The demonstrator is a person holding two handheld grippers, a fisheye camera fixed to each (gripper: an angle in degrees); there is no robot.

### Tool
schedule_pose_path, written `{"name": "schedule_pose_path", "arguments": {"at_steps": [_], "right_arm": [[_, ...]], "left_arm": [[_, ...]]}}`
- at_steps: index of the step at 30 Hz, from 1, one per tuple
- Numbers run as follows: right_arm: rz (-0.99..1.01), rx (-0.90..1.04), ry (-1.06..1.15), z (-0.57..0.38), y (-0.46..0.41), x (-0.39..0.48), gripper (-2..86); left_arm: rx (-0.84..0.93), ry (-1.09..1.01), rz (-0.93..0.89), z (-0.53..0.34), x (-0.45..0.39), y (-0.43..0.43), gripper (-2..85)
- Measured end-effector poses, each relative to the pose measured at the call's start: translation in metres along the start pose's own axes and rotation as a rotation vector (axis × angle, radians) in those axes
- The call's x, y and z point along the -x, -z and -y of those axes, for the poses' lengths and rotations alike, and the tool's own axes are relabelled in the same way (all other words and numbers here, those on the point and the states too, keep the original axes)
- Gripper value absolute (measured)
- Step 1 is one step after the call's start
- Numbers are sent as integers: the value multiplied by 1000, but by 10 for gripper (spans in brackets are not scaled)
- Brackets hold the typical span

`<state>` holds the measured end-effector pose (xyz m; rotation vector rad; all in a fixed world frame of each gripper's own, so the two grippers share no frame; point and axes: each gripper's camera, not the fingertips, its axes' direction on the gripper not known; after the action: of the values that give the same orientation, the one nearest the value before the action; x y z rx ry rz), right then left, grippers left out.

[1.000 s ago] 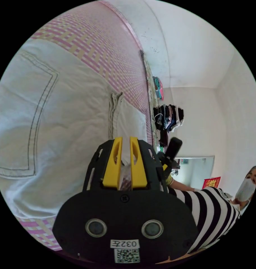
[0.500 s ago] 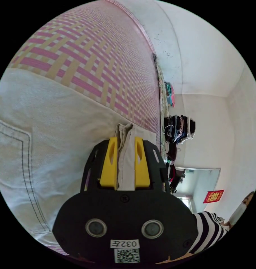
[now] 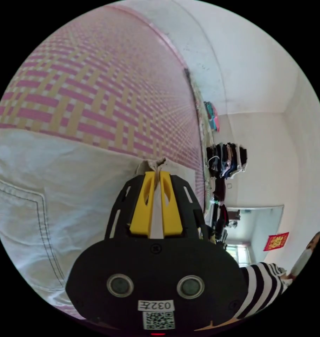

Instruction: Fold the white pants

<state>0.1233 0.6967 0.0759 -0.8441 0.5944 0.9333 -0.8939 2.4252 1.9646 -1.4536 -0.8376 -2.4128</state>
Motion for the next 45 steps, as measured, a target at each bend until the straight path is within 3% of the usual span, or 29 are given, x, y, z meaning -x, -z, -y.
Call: {"name": "schedule_pose_path", "arguments": {"at_steps": [3, 7, 10, 15, 28, 35, 39, 45], "right_arm": [[4, -5, -47, -1, 3, -9, 69], [21, -19, -96, -5, 8, -20, 85], [77, 1, -140, -6, 2, -31, 100], [127, 40, -170, -8, -5, -41, 104], [220, 151, -218, -26, -18, -22, 68], [208, 110, -125, -37, 7, 11, 50], [85, 72, -61, -30, 60, 24, 49], [-303, 27, -56, -19, 138, 41, 50]], "left_arm": [[-10, 56, -18, -10, 15, 5, -4], [-111, -83, 104, -46, -21, 30, -12], [122, -299, 60, -70, -51, 0, -10], [397, -290, 232, -117, -19, -36, -9], [319, -266, 130, -126, 16, -15, -9], [315, -226, 134, -121, 10, -21, -9], [423, -279, 93, -109, -24, -73, -9], [694, -562, 172, -95, -126, -193, -9]]}}
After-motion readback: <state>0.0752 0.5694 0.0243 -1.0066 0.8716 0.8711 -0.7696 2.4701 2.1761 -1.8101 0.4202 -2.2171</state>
